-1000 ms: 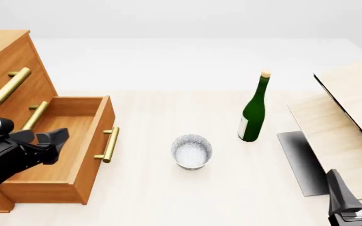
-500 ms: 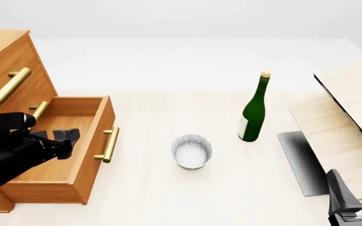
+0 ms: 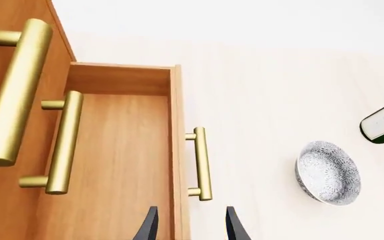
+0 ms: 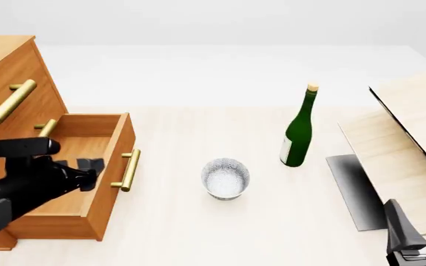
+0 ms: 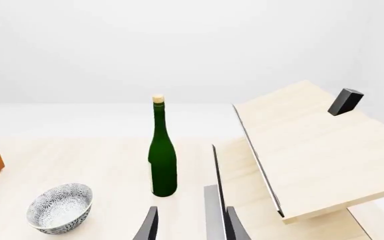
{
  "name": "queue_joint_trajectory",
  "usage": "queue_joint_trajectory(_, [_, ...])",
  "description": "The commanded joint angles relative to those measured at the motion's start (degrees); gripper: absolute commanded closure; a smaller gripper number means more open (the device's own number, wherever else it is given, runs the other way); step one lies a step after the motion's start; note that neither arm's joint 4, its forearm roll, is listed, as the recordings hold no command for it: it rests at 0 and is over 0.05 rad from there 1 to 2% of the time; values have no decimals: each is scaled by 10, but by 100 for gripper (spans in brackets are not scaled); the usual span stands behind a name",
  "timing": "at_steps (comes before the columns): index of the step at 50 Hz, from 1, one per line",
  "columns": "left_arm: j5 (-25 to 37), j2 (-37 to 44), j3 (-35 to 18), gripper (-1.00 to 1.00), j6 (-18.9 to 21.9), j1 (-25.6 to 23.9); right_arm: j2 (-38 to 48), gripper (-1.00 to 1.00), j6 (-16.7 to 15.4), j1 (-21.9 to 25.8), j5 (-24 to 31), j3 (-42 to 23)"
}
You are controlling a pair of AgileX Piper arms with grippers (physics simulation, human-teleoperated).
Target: Put the bowl in the bottom drawer of the cabinet and close it.
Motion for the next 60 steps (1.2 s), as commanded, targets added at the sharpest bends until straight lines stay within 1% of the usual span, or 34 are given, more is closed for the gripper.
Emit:
queue_joint_trajectory(1, [-13,15,10,-100,4,-11,0,-100,0,0,0,0])
queue_joint_trajectory(8, [-15,20,16,-100,1,-17,0,-100,0,0,0,0])
queue_joint_trajectory(13, [-26,31,23,-100,6,-10,0,-100,0,0,0,0])
queue_joint_trajectory(21, [-43,52,37,-100,1,-13,0,-100,0,0,0,0])
queue_joint_trajectory(32, [-59,74,45,-100,1,-19,0,-100,0,0,0,0])
queue_joint_trajectory(41, [-64,84,46,-100,9,-24,0,-100,0,0,0,0])
queue_joint_trajectory(45, [-70,94,49,-100,4,-28,0,-100,0,0,0,0])
queue_joint_trajectory(48, [-72,89,50,-100,8,-31,0,-100,0,0,0,0])
queue_joint_trajectory(60, [-80,106,55,-100,-9,-47,-1,-100,-4,1,-1,0])
